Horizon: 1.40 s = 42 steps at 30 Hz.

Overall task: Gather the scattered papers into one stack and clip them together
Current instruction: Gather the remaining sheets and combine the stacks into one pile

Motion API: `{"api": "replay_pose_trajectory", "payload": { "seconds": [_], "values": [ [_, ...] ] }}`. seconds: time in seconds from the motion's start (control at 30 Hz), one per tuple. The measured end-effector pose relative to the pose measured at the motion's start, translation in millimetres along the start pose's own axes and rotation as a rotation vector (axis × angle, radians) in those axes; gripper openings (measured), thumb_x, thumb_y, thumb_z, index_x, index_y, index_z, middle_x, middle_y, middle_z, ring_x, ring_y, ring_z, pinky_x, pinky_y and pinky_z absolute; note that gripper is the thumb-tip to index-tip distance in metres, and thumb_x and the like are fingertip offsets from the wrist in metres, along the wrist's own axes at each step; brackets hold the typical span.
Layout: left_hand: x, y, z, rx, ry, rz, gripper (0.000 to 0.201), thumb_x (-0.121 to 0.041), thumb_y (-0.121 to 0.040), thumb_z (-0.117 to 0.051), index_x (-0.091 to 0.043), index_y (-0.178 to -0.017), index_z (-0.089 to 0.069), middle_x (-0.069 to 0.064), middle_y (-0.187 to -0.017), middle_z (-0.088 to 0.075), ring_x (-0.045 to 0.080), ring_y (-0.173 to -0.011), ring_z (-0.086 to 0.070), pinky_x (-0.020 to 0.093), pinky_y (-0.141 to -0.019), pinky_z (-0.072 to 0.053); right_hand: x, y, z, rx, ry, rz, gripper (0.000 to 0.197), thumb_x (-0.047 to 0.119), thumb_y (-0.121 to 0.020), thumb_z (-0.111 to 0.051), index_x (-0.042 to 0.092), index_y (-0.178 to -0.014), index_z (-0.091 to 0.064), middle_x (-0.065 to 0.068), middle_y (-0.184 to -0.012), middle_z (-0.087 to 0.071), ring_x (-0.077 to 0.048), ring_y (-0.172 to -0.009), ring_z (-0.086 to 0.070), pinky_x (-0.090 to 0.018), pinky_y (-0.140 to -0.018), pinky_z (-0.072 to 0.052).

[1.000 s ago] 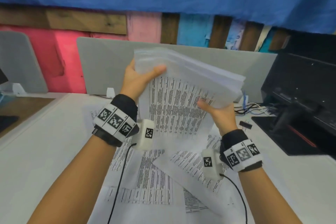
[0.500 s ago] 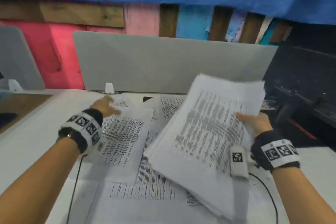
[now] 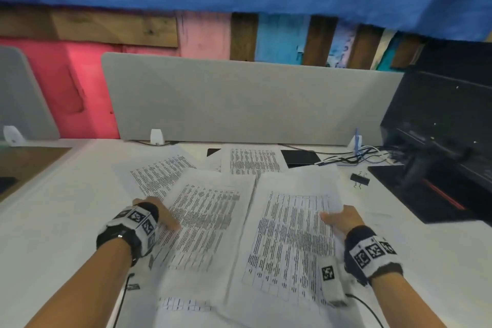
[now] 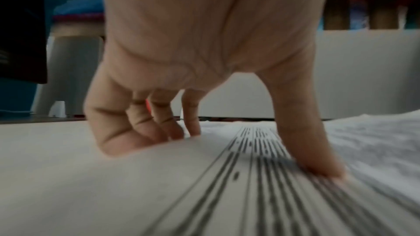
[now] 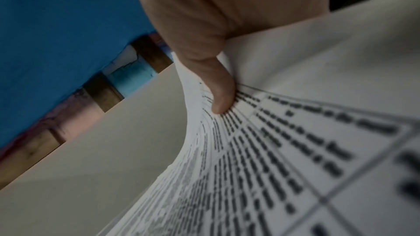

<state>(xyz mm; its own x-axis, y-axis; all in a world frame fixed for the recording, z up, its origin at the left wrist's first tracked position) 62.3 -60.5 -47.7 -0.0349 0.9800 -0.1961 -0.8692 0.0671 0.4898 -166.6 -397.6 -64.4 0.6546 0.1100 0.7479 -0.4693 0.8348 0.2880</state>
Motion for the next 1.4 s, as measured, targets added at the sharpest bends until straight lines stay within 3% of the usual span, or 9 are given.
{"api": "replay_pose_trajectory", "payload": {
  "seconds": [0.17,0.3,0.53,0.7,0.83,0.97,1.13,1.23,1.4],
  "values": [
    [-16.3,9.9,-0.4,0.058,-0.012,-0.097,0.080,-0.020,-0.067,-0.081,0.005,-0.132,-0.041,0.017,-0.130,-0.054,0.030,-0.120,-0.053,0.037,-0.100,-0.046,-1.4,1.3,-1.6,0.001,0.019,-0.014,0.045,0.024,-0.075,-0.070,0.002,-0.112,-0.058,-0.019,-0.120,-0.062,-0.035,-0.108,-0.058,-0.044,-0.098,-0.045],
    [-22.9,16.0,4.8,0.102,-0.032,-0.147,0.066,-0.030,-0.076,-0.073,-0.001,-0.129,-0.049,0.013,-0.133,-0.055,0.027,-0.123,-0.051,0.032,-0.103,-0.041,-3.1,3.1,5.5,-0.043,-0.039,-0.048,0.046,0.016,-0.077,-0.069,-0.004,-0.116,-0.056,-0.024,-0.121,-0.059,-0.038,-0.112,-0.056,-0.042,-0.097,-0.045],
    [-48.5,27.5,-15.8,0.039,-0.107,-0.138,0.076,-0.034,-0.073,-0.075,-0.001,-0.133,-0.042,0.012,-0.133,-0.053,0.027,-0.124,-0.050,0.036,-0.106,-0.041,-5.9,17.9,0.1,-0.069,-0.244,-0.001,0.040,0.008,-0.079,-0.067,-0.007,-0.115,-0.057,-0.025,-0.116,-0.063,-0.038,-0.105,-0.060,-0.042,-0.092,-0.049],
    [-49.0,36.9,-25.3,-0.028,-0.186,-0.054,0.116,-0.048,-0.067,-0.075,-0.003,-0.147,-0.005,0.015,-0.150,-0.027,0.030,-0.138,-0.030,0.041,-0.113,-0.032,4.8,36.9,9.1,-0.076,-0.319,0.142,0.038,0.011,-0.083,-0.063,-0.005,-0.116,-0.057,-0.022,-0.109,-0.064,-0.034,-0.099,-0.062,-0.039,-0.085,-0.051],
    [-38.2,36.6,-20.5,-0.053,-0.301,-0.048,0.104,-0.061,-0.064,-0.069,-0.011,-0.142,-0.025,0.011,-0.146,-0.032,0.028,-0.137,-0.031,0.037,-0.109,-0.037,8.1,45.3,57.7,-0.159,-0.339,0.211,0.037,0.008,-0.085,-0.060,-0.005,-0.119,-0.056,-0.018,-0.108,-0.063,-0.025,-0.090,-0.056,-0.033,-0.080,-0.044],
    [-31.2,40.8,-15.1,-0.064,-0.343,-0.165,0.078,-0.048,-0.076,-0.067,-0.007,-0.135,-0.037,0.005,-0.134,-0.051,0.019,-0.123,-0.051,0.028,-0.103,-0.044,-10.1,42.5,97.6,-0.118,-0.333,0.202,0.046,-0.001,-0.083,-0.059,0.003,-0.128,-0.047,-0.012,-0.117,-0.059,-0.028,-0.102,-0.055,-0.035,-0.084,-0.040],
    [-13.1,41.0,-18.7,0.037,-0.150,-0.256,0.080,-0.030,-0.079,-0.069,-0.004,-0.142,-0.027,0.010,-0.143,-0.040,0.023,-0.132,-0.040,0.030,-0.109,-0.032,-42.2,20.9,95.2,0.036,-0.109,-0.001,0.043,0.005,-0.078,-0.068,-0.003,-0.118,-0.055,-0.017,-0.121,-0.061,-0.034,-0.109,-0.057,-0.043,-0.100,-0.039],
    [-0.8,30.3,-5.0,0.082,-0.018,-0.210,0.087,-0.041,-0.075,-0.071,-0.003,-0.142,-0.032,0.012,-0.149,-0.036,0.026,-0.136,-0.035,0.032,-0.112,-0.027,-42.1,19.4,85.4,0.114,0.006,-0.048,0.038,0.009,-0.081,-0.065,-0.005,-0.115,-0.057,-0.020,-0.120,-0.061,-0.036,-0.108,-0.056,-0.039,-0.094,-0.040],
    [6.9,2.7,19.1,-0.079,0.313,-0.071,0.067,-0.022,-0.083,-0.067,0.006,-0.136,-0.040,0.022,-0.143,-0.042,0.037,-0.131,-0.040,0.043,-0.111,-0.032,-23.7,25.1,69.4,0.143,0.097,-0.013,0.039,0.005,-0.082,-0.063,-0.008,-0.119,-0.055,-0.023,-0.124,-0.058,-0.038,-0.115,-0.054,-0.042,-0.098,-0.040]
  ]
}}
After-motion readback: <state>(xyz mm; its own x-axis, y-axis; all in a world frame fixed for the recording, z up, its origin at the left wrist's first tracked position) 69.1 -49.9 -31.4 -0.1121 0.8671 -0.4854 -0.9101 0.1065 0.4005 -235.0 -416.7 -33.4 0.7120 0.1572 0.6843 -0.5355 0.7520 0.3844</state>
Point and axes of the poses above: each hand's wrist, its own y-axis away from the middle knuckle, its own z-axis out of the back of the hand, x = y × z, the point moved 2 cm from there along -y, towards the middle knuckle
